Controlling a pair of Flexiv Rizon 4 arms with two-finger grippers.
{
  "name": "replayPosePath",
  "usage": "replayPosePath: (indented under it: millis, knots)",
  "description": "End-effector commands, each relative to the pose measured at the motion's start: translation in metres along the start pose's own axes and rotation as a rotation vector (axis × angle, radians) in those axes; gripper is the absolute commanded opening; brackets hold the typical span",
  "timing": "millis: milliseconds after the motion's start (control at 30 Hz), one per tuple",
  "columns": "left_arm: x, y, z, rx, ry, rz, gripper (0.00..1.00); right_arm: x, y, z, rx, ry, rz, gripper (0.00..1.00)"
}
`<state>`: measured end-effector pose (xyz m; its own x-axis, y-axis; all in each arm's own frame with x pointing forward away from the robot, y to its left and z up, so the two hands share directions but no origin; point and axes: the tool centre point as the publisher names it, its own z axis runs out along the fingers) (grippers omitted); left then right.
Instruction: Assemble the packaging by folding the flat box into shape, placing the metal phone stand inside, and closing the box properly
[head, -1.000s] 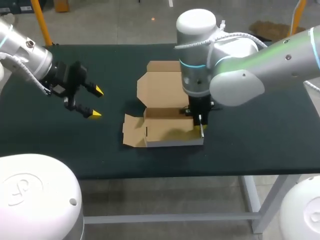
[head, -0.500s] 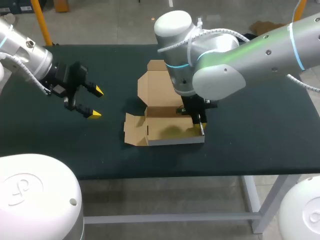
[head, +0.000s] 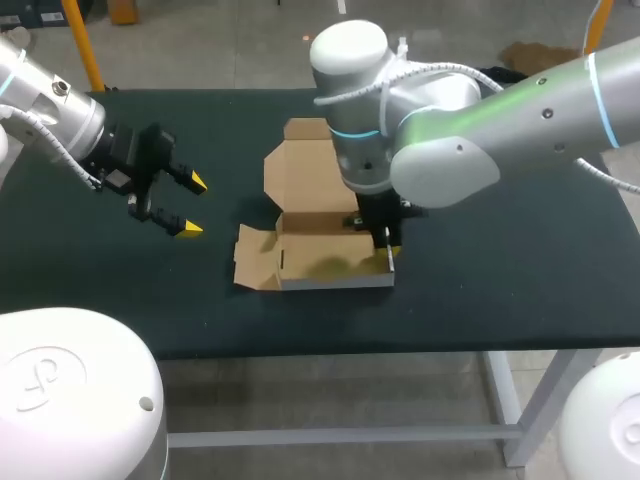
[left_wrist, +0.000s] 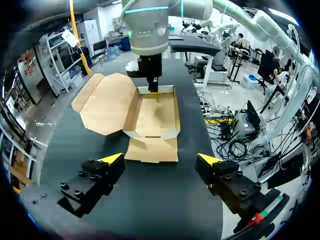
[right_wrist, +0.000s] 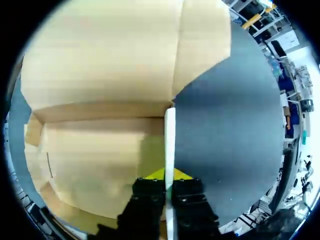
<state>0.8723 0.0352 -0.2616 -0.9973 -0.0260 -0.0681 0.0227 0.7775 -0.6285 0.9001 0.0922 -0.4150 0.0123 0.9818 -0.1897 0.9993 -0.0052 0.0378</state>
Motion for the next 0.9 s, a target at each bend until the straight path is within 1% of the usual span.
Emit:
replayPosePath:
  millis: [33,433,633,900]
  knots:
    - [-0.0005,0.0,-0.0004,-0.002,0.003,0.0,1.0,-0.0143,-0.0078,-0.0008,-0.05,0.153,-0.02,0.0]
    - [-0.0005,0.0,-0.0004,-0.002,0.003,0.0,1.0,-0.0091,-0.0056,0.0044,-0.042,0.208,-0.026,0.0]
    - [-0.0005,0.0,-0.0004,-0.002,0.003,0.0,1.0,-0.0079,-0.0048,0.0068,-0.027,0.212,-0.022,0.0]
    - [-0.0005,0.0,-0.0004,-0.002,0.003,0.0,1.0,-0.0093,-0.0021,0.0059,-0.013,0.194,-0.014,0.0]
